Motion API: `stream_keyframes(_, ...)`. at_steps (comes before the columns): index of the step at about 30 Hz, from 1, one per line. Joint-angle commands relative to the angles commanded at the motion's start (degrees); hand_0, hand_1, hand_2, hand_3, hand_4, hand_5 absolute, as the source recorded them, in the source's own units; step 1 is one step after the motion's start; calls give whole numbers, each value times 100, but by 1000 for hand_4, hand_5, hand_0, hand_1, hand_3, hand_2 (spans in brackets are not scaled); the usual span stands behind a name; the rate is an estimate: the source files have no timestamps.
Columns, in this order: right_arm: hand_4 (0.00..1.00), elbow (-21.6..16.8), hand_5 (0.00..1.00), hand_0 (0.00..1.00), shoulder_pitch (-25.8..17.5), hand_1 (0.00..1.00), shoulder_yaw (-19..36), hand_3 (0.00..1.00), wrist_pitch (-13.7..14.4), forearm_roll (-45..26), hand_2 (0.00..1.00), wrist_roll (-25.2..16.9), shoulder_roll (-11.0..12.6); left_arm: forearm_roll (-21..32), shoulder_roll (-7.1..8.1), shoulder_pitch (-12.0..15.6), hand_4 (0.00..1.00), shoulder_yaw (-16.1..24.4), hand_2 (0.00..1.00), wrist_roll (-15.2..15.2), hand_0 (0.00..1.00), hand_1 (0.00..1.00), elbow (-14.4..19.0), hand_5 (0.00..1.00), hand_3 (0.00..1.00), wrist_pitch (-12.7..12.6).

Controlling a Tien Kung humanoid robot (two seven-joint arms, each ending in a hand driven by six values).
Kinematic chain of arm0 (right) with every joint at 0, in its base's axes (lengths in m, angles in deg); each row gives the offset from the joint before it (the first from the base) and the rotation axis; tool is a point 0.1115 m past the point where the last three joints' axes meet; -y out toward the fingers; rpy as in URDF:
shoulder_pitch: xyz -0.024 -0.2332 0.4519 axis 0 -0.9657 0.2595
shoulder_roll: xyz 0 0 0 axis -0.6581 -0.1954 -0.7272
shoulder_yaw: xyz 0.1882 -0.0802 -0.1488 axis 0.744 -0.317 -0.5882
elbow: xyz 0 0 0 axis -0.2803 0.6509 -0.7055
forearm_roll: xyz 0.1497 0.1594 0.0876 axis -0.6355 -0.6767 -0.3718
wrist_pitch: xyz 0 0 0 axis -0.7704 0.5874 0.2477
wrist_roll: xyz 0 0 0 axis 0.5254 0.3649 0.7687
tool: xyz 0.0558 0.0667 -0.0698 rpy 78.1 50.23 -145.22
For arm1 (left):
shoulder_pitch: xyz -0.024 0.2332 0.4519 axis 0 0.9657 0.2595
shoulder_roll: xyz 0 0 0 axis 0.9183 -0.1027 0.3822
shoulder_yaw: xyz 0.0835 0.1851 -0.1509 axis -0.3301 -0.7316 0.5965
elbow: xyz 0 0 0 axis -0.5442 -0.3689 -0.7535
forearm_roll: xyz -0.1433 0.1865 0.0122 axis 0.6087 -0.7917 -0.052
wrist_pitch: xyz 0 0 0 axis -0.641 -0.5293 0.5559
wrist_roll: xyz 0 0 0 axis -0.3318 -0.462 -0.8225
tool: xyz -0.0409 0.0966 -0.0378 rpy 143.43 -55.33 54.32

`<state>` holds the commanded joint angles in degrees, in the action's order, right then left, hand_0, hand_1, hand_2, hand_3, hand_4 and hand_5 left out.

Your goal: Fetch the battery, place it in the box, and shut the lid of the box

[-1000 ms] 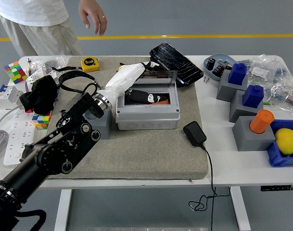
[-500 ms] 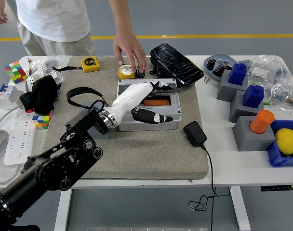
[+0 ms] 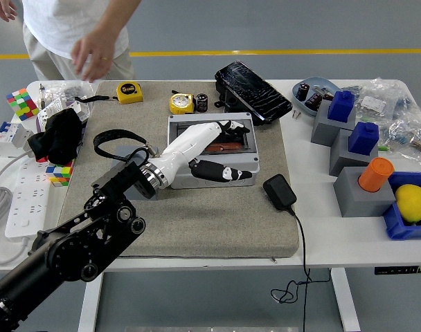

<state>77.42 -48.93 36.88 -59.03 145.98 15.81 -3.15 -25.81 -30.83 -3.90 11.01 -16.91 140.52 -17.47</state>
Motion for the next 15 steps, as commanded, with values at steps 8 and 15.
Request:
stream_keyframes(8, 998, 0, 508, 632, 86, 642, 36, 580, -3, 27, 667, 16, 11, 95, -25, 377, 998, 828, 730, 273, 678, 747, 461, 475, 761, -131)
stream_keyframes(15, 998, 0, 507, 632, 144, 641, 107, 579, -2, 74, 667, 26, 32, 398, -110, 795, 998, 1716, 726, 509, 683, 742, 745, 473, 756, -251)
